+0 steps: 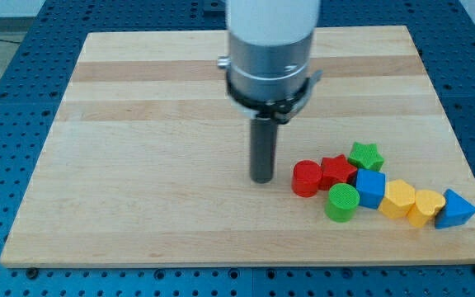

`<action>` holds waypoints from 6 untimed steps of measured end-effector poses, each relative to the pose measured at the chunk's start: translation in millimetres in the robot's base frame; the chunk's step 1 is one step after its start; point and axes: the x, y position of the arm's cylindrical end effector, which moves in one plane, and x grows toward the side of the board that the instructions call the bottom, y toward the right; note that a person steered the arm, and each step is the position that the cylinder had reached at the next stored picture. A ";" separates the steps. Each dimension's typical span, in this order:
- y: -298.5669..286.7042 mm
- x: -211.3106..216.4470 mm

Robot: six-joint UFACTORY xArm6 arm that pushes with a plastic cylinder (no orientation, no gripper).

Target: Place your hand below the yellow heart

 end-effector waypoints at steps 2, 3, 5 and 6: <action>15.0 100.2; 26.1 101.1; 168.0 100.5; 240.2 99.7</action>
